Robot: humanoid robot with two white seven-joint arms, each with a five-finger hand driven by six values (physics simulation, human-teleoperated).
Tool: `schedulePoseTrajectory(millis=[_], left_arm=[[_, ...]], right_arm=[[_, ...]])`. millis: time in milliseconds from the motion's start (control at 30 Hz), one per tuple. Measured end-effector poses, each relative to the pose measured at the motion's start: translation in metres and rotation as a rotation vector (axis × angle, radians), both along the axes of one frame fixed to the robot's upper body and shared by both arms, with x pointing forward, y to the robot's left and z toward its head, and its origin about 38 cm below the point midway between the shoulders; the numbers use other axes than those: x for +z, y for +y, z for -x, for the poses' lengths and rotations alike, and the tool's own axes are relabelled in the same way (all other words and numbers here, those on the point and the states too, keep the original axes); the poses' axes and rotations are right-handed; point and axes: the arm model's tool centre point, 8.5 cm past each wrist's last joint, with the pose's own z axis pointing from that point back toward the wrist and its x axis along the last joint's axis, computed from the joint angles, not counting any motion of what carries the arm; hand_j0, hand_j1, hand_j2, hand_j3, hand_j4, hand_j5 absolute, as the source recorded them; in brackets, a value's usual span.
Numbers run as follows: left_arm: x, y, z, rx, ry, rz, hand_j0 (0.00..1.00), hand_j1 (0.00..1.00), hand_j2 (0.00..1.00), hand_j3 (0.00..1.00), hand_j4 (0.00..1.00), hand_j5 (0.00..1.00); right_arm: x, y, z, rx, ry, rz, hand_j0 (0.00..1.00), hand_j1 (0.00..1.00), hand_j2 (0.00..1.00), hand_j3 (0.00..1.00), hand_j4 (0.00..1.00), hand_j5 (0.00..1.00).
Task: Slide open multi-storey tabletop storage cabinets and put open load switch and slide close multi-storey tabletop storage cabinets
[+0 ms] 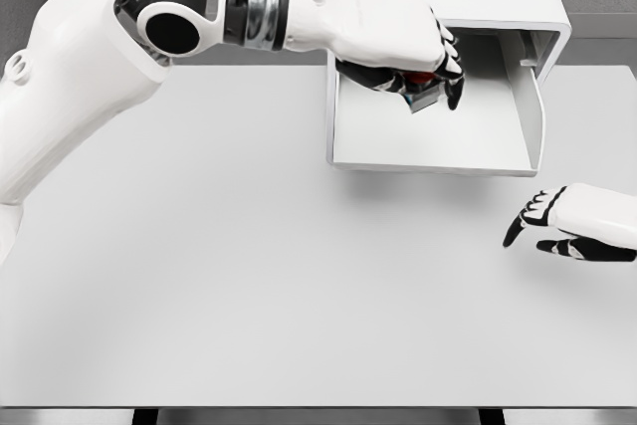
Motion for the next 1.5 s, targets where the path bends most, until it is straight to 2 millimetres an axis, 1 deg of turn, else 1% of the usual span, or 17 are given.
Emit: schedulePoseTrajectory(millis=[100,200,667,767,833,900,967,1000,1067,1133,1167,1200,1233,1267,1367,1433,1500], left_arm=[[-0.001,0.001,0.0,-0.003,0.024,0.004,1.0,1.0,1.0,1.0,1.0,1.0],[-0.001,0.001,-0.001,0.002,0.021,-0.004,1.0,1.0,1.0,1.0,1.0,1.0],[-0.002,-0.001,0.001,-0.001,0.007,0.002,1.0,1.0,1.0,1.0,1.0,1.0],[0.005,0.002,0.011,-0.036,0.021,0.03,1.0,1.0,1.0,1.0,1.0,1.0],[0.013,0.014,0.025,-0.074,0.027,0.052,1.0,1.0,1.0,1.0,1.0,1.0],[0.02,0.035,0.04,-0.098,0.038,0.068,1.0,1.0,1.0,1.0,1.0,1.0],[0.005,0.07,0.042,-0.058,0.108,0.075,1.0,1.0,1.0,1.0,1.0,1.0],[-0.007,0.096,0.038,-0.005,0.145,0.065,1.0,1.0,1.0,1.0,1.0,1.0],[-0.029,0.166,0.023,0.174,0.212,0.029,1.0,1.0,1.0,1.0,1.0,1.0],[-0.076,0.243,0.008,0.394,0.349,0.009,1.0,1.0,1.0,1.0,1.0,1.0],[-0.112,0.279,0.01,0.499,0.448,0.009,1.0,1.0,1.0,1.0,1.0,1.0],[-0.146,0.307,0.017,0.576,0.522,-0.007,1.0,1.0,1.0,1.0,1.0,1.0],[-0.15,0.323,0.016,0.623,0.537,0.004,1.0,1.0,1.0,1.0,1.0,1.0],[-0.152,0.331,0.018,0.645,0.544,0.011,1.0,1.0,1.0,1.0,1.0,1.0],[-0.146,0.344,0.017,0.678,0.53,0.015,1.0,1.0,1.0,1.0,1.0,1.0],[-0.156,0.341,0.019,0.677,0.53,-0.015,1.0,1.0,1.0,1.0,1.0,1.0],[-0.16,0.336,0.018,0.67,0.52,-0.035,1.0,1.0,1.0,1.0,1.0,1.0]], right_arm=[[0.006,0.001,-0.004,0.002,-0.02,-0.002,0.6,0.6,0.6,0.6,0.6,0.6],[0.012,0.002,-0.007,0.004,-0.04,-0.006,0.61,0.61,0.61,0.61,0.61,0.61],[0.013,0.003,-0.008,0.005,-0.043,-0.011,0.63,0.63,0.63,0.63,0.63,0.63],[0.018,0.003,-0.01,0.006,-0.057,-0.013,0.63,0.63,0.63,0.63,0.63,0.63],[0.022,0.003,-0.011,0.007,-0.066,-0.017,0.63,0.63,0.63,0.63,0.63,0.63],[0.023,0.003,-0.012,0.006,-0.068,-0.023,0.63,0.63,0.63,0.63,0.63,0.63],[0.026,0.003,-0.012,0.006,-0.071,-0.033,0.64,0.64,0.64,0.64,0.64,0.64],[0.027,0.003,-0.013,0.006,-0.072,-0.038,0.64,0.64,0.64,0.64,0.64,0.64],[0.032,0.003,-0.014,0.007,-0.084,-0.045,0.65,0.65,0.65,0.65,0.65,0.65],[0.036,0.004,-0.016,0.008,-0.095,-0.051,0.65,0.65,0.65,0.65,0.65,0.65],[0.038,0.004,-0.017,0.009,-0.099,-0.053,0.66,0.66,0.66,0.66,0.66,0.66],[0.038,0.004,-0.017,0.009,-0.1,-0.054,0.66,0.66,0.66,0.66,0.66,0.66],[0.039,0.004,-0.017,0.009,-0.102,-0.055,0.66,0.66,0.66,0.66,0.66,0.66],[0.039,0.004,-0.017,0.01,-0.101,-0.055,0.66,0.66,0.66,0.66,0.66,0.66],[0.039,0.007,-0.019,0.019,-0.098,-0.055,0.66,0.66,0.66,0.66,0.66,0.66],[0.043,0.013,-0.023,0.038,-0.111,-0.054,0.66,0.66,0.66,0.66,0.66,0.66],[0.036,0.018,-0.023,0.052,-0.091,-0.053,0.66,0.66,0.66,0.66,0.66,0.66]])
